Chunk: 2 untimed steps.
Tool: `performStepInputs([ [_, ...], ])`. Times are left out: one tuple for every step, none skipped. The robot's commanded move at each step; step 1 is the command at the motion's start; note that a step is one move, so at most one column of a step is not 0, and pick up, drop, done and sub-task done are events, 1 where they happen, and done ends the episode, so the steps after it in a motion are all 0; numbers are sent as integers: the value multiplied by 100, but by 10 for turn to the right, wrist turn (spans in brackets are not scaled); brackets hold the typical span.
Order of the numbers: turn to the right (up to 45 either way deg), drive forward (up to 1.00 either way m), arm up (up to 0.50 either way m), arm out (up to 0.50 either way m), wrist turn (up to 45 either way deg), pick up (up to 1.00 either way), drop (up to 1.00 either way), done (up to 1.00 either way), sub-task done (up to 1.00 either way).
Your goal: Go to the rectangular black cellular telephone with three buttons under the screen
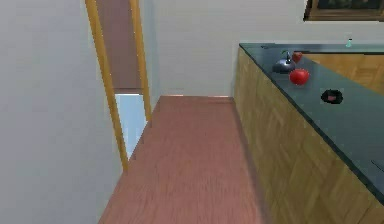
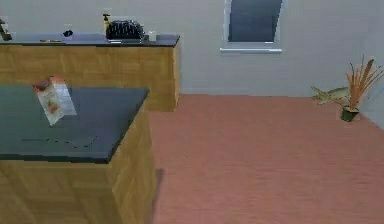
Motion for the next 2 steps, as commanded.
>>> performStepInputs([
  [0, 100, 0, 0, 0, 0, 0, 0, 0],
  [30, 0, 0, 0, 0, 0, 0, 0, 0],
])
